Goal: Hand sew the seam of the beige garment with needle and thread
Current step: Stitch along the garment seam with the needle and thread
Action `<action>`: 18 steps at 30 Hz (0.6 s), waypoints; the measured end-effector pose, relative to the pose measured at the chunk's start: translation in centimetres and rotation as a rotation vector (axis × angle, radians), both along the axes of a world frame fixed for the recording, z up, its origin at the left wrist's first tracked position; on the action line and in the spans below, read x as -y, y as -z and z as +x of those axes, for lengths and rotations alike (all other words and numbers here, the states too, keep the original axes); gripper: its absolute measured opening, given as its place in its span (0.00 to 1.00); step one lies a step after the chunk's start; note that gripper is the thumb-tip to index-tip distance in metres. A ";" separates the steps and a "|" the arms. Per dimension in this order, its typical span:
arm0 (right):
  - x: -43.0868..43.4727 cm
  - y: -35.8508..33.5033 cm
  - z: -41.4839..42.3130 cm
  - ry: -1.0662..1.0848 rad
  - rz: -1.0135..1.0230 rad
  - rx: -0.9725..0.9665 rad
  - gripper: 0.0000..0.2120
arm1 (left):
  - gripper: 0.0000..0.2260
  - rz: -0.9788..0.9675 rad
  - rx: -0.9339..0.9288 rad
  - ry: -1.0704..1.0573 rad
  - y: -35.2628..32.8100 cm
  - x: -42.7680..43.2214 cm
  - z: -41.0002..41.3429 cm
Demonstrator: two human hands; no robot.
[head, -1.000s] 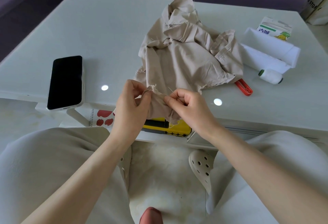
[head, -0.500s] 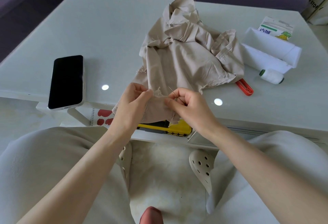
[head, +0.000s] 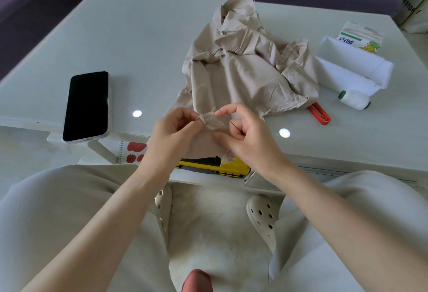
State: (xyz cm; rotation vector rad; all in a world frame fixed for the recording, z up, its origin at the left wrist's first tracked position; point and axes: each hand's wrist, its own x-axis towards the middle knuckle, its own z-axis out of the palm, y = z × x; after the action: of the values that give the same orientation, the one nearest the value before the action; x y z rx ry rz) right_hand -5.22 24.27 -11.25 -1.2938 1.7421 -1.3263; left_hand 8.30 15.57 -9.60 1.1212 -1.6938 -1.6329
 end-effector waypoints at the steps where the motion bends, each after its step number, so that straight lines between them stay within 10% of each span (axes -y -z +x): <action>1: 0.0 -0.1 0.1 -0.014 -0.008 0.000 0.10 | 0.04 -0.011 -0.008 0.004 0.1 -0.1 0.0; 18: 0.9 0.0 0.3 0.083 0.007 0.216 0.06 | 0.11 0.053 -0.115 -0.003 0.2 -0.7 -0.3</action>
State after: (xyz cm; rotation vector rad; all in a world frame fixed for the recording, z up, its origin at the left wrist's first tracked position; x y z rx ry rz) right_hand -4.97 23.38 -11.24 -1.0417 1.6629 -1.4475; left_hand 8.02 16.27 -9.84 1.0333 -1.5836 -1.7154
